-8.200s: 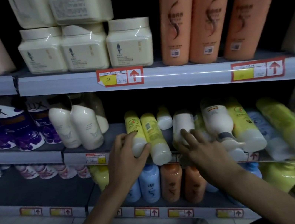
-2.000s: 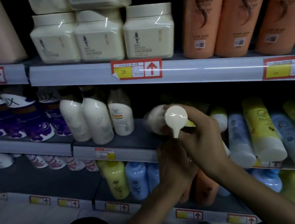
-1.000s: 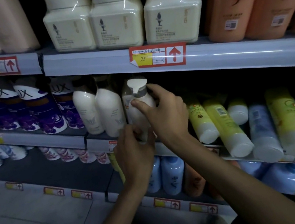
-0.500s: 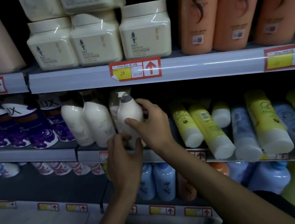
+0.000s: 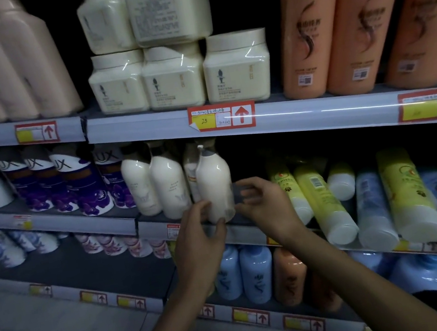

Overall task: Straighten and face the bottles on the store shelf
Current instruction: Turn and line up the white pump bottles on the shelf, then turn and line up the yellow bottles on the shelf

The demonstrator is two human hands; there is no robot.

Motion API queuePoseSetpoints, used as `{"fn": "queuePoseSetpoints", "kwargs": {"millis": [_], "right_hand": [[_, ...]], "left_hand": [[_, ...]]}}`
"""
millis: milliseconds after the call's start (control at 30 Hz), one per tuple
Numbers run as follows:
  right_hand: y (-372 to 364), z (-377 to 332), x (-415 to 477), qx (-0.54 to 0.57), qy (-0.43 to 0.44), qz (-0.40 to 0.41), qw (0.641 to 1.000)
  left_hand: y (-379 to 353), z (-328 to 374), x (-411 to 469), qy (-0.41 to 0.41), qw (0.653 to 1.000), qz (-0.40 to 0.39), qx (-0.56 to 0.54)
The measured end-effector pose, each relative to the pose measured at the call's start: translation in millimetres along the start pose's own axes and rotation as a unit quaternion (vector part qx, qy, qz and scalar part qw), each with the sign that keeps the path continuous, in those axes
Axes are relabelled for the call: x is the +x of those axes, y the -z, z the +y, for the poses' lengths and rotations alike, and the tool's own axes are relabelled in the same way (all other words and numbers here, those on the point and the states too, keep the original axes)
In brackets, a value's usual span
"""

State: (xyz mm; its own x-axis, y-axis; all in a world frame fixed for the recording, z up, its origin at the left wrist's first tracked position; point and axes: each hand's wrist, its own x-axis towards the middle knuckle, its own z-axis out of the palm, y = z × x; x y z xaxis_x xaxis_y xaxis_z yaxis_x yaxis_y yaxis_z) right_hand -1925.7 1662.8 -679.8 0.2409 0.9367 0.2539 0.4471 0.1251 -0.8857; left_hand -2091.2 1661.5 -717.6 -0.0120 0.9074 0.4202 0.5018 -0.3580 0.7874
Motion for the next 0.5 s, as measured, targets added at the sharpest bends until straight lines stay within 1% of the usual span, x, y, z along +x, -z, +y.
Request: {"fn": "queuePoseSetpoints", "kwargs": {"millis": [100,200,333,433,500], "right_hand": [[17.5,4.3,-14.0,-0.073,0.040,0.002,0.997],[39.8,7.6,-28.6,-0.154,0.091,0.024,0.984],[71.7,2.9,-36.2,-0.215,0.141,0.054,0.965],[90.8,0.0,-36.3,-0.252,0.139,0.085,0.954],[104.2,7.8,-39.1,-0.290,0.113,0.083,0.947]], "left_hand": [[6.2,8.0,-3.7,-0.008,1.000,-0.011,-0.005],[11.6,21.5,-7.3,-0.017,0.999,-0.024,-0.027],[12.8,42.2,-12.9,-0.049,0.997,-0.040,-0.051],[7.2,54.7,-16.9,-0.069,0.994,-0.061,-0.058],[-6.0,58.5,-19.9,-0.076,0.992,-0.082,-0.050]]}}
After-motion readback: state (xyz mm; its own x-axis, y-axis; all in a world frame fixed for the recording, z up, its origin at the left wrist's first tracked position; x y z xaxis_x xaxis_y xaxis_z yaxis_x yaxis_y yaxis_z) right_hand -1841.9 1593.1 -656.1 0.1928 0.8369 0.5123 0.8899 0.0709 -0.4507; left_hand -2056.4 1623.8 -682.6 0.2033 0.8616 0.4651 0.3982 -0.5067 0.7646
